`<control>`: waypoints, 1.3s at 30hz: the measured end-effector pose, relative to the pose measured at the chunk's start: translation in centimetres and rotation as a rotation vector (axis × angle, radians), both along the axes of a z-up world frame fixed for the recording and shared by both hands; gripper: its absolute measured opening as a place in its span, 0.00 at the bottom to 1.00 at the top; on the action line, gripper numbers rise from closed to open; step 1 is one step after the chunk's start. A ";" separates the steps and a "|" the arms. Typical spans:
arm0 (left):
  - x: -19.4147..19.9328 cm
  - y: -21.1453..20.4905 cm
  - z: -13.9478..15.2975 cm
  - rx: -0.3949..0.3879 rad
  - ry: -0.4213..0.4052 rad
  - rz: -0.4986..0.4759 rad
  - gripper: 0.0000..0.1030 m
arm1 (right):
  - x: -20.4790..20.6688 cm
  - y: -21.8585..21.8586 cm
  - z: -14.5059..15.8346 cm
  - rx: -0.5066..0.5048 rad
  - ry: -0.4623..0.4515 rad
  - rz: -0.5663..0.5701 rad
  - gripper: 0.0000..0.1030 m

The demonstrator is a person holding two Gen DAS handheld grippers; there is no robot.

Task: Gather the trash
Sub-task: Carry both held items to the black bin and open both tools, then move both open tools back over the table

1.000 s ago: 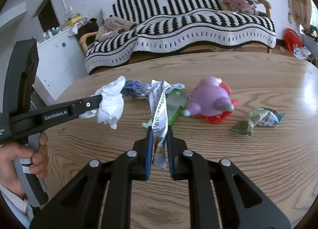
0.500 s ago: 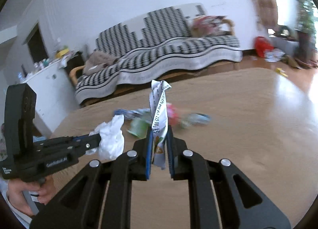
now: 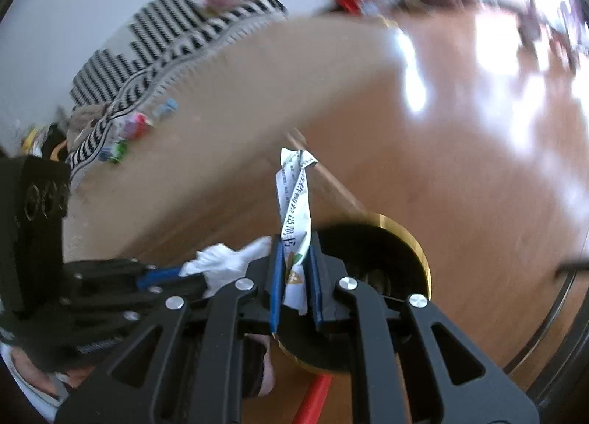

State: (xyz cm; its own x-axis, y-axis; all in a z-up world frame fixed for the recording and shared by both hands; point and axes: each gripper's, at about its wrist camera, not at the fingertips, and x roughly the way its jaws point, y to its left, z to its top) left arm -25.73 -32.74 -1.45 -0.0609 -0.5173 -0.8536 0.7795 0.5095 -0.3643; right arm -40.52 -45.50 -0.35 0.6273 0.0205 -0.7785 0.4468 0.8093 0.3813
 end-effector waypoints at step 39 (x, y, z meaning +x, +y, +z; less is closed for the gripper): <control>21.9 28.1 8.6 0.129 -0.366 0.739 0.94 | 18.9 8.3 4.5 -0.197 -0.128 0.153 0.94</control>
